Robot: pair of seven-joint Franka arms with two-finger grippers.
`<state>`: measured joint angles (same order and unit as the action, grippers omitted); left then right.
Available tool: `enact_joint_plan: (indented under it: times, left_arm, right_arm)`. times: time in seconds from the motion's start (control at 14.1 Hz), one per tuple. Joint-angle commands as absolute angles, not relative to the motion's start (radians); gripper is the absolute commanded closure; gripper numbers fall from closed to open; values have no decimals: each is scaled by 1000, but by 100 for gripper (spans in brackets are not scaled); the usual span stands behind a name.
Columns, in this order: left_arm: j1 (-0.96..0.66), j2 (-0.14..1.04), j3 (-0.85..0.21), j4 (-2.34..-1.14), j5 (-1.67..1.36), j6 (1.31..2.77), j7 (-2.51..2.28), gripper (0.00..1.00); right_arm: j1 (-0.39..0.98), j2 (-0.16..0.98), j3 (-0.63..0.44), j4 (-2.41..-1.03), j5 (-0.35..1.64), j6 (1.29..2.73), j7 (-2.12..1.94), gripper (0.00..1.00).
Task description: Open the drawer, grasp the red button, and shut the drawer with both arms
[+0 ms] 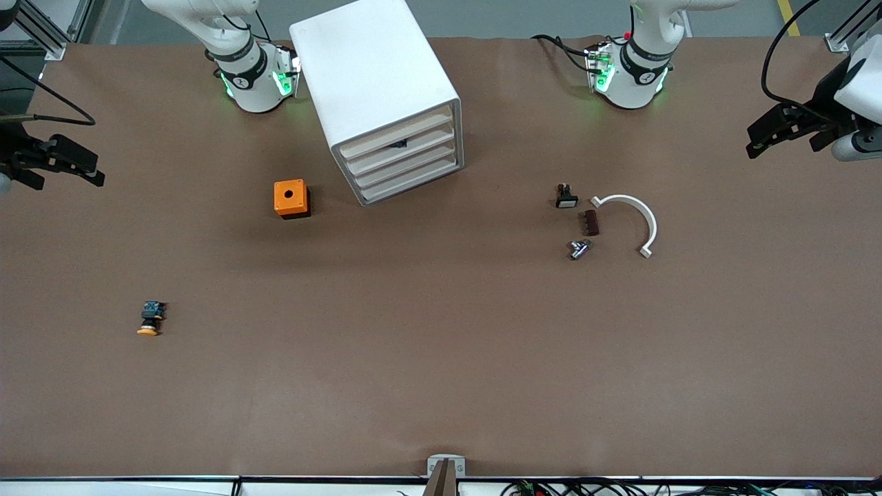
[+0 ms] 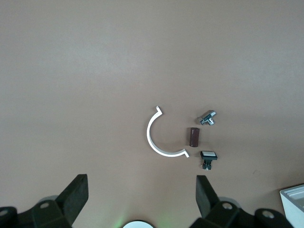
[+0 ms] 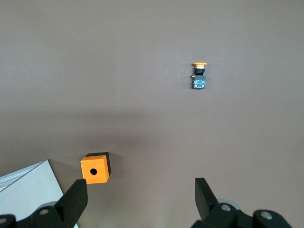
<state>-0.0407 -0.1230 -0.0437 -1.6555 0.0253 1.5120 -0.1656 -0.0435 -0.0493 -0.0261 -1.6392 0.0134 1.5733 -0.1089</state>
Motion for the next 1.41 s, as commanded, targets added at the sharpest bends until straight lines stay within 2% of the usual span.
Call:
enact_joint_plan:
  times: [0.0,0.28,0.64,1.06,1.34]
  left_arm:
    - [-40,-115,-48,-1631,28,1483,-172,0]
    - [-37,-91,-45,-1621,29,1454,-173,0]
    - [-34,66,-49,-1628,34,1428,-216,0]
    - [-129,288,-100,-1614,-92,1496,-842,0]
    - [-265,471,-101,-1534,-163,1502,-1275,0]
  right_arm:
    - [-55,-71,-14,-1649,20,1563,-63,0]
    - [-51,-69,-12,-1649,18,1566,-71,0]
    - [-52,-67,-12,-1648,18,1572,-71,0]
    - [-52,-66,-12,-1646,18,1572,-69,0]
    - [-51,-66,-12,-1646,20,1572,-69,0]
